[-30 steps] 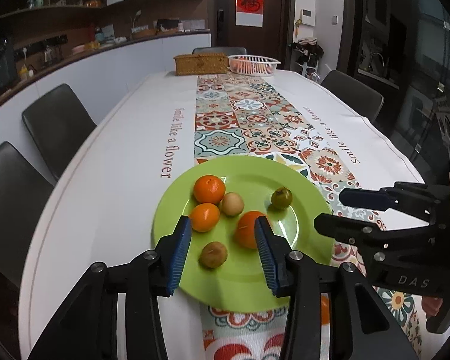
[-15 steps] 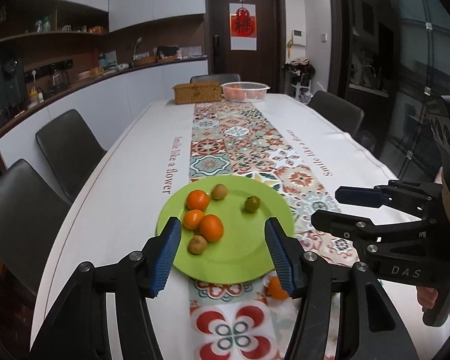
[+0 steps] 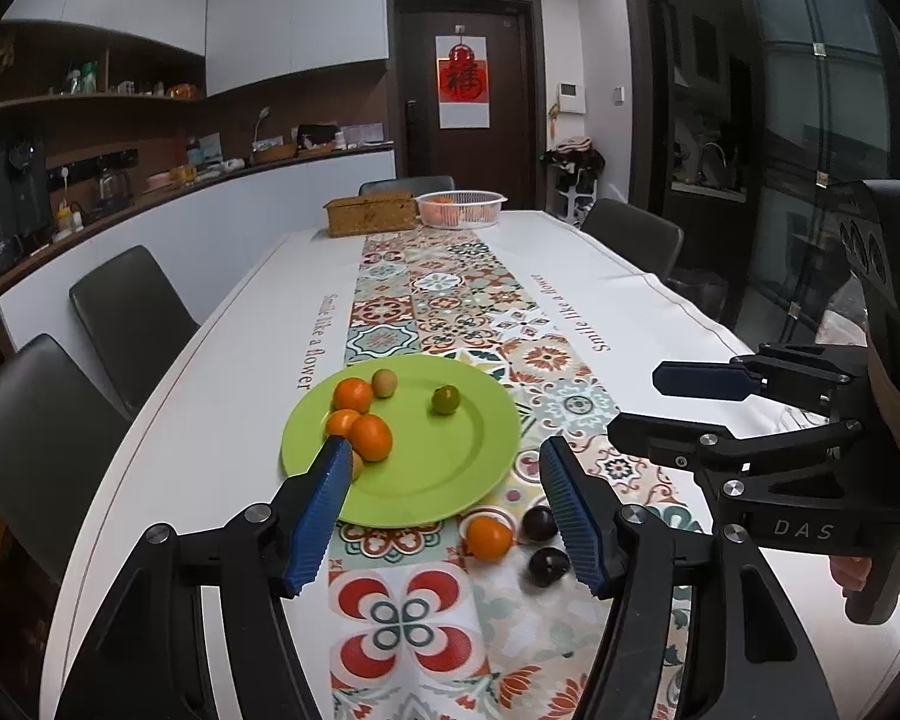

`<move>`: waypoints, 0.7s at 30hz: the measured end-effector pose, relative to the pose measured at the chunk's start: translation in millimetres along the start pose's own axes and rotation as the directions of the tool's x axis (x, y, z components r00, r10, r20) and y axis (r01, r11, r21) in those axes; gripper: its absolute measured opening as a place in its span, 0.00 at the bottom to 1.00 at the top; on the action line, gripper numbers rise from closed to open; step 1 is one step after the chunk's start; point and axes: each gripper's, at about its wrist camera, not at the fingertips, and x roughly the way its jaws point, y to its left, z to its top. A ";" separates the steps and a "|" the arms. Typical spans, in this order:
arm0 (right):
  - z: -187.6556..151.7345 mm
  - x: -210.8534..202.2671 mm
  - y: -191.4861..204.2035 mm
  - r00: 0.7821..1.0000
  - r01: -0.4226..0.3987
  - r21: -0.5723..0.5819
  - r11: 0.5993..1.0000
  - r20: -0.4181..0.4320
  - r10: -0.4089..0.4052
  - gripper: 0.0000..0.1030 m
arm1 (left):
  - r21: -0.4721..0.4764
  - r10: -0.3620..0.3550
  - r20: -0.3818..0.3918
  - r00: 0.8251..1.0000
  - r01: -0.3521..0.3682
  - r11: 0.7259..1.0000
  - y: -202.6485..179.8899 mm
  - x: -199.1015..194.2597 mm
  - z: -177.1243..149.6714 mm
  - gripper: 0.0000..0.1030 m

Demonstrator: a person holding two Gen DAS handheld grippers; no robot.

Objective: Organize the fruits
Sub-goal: 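Withdraw both tools from the plate toward the remaining fruits, then grasp a dark purple plum with the left tool while the right tool grasps an olive-green fruit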

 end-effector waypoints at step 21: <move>-56.6 4.6 4.1 0.995 0.028 -0.182 0.983 -0.094 -0.046 0.48 | 0.222 -0.110 -0.091 0.990 0.128 0.967 -46.6 28.0 -62.2 0.63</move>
